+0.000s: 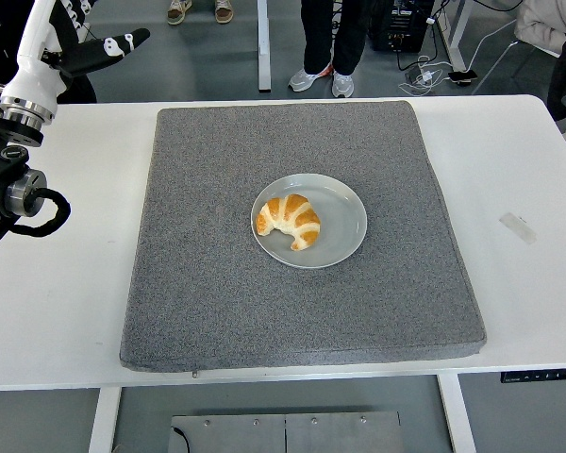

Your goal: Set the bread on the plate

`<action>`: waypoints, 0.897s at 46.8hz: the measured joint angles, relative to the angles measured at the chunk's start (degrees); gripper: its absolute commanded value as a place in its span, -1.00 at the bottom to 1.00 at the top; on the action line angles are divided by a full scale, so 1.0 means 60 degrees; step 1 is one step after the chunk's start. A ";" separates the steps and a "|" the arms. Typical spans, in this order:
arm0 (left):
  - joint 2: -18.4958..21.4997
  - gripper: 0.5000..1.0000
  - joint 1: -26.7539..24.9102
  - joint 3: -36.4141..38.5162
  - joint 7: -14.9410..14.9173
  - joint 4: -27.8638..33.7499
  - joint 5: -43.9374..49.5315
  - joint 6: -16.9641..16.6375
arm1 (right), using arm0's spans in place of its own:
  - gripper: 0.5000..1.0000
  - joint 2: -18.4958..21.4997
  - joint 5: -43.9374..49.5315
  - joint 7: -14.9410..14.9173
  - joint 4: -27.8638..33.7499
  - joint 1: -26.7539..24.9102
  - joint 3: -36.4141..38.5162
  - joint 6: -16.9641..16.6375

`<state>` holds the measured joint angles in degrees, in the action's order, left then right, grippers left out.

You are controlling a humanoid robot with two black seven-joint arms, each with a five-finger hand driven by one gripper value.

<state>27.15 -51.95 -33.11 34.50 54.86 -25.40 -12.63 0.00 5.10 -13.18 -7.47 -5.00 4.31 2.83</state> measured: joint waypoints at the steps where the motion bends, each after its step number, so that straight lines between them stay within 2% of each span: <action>1: -0.0001 0.86 0.0010 -0.0009 -0.0003 -0.0039 0.0180 0.0069 | 1.00 0.0000 0.0000 0.0000 0.0000 0.0002 0.0000 0.0000; 9: -0.0226 0.86 0.0031 -0.0026 -0.0078 -0.0658 0.1842 0.0647 | 1.00 0.0000 0.0000 0.0000 0.0000 0.0007 0.0000 0.0000; 15: -0.0484 0.86 0.0031 -0.0033 -0.0105 -0.1370 0.2761 0.1423 | 1.00 0.0000 0.0000 -0.0001 0.0000 0.0007 0.0000 -0.0001; 30: -0.1027 0.86 0.0032 -0.0248 -0.0380 -0.2573 0.3730 0.2520 | 1.00 0.0000 0.0000 -0.0001 -0.0104 0.0043 0.0026 -0.0004; 42: -0.1427 0.86 0.0032 -0.0461 -0.0519 -0.3005 0.3737 0.2676 | 1.00 0.0000 0.0000 0.0000 -0.0099 0.0082 0.0029 -0.0004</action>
<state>18.59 -51.76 -35.87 31.38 36.83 -2.98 3.43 0.00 5.10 -13.18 -8.07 -4.51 4.48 2.80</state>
